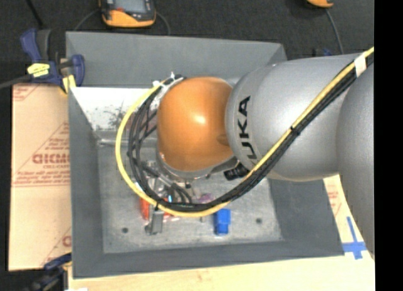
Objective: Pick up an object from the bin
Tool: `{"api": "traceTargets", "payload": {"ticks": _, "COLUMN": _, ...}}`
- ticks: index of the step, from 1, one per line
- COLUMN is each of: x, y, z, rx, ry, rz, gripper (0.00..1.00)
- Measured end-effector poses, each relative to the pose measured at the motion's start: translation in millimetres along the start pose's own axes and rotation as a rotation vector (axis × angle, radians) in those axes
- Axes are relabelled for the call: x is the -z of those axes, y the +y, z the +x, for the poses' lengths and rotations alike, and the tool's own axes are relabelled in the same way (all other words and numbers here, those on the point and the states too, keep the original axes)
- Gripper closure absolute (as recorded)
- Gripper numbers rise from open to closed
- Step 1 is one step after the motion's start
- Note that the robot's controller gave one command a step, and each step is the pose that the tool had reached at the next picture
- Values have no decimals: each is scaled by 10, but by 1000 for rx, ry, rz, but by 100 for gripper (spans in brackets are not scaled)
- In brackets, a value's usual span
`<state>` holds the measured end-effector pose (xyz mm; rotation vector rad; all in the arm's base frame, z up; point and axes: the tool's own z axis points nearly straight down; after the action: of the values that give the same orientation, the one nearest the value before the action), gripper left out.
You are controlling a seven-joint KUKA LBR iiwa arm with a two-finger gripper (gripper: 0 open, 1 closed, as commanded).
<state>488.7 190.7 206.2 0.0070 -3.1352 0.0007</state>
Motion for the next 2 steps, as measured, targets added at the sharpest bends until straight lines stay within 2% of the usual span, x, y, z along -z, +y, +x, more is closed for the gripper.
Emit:
{"api": "traceTargets", "payload": {"ticks": 1, "x": -721, "y": -544, "z": -114, "rx": -1, "ry": -1, "rz": 3, "gripper": 0}}
{"api": "traceTargets", "payload": {"ticks": 2, "x": -1315, "y": -797, "z": -481, "rx": -150, "ry": -5, "rz": 0, "gripper": 0}}
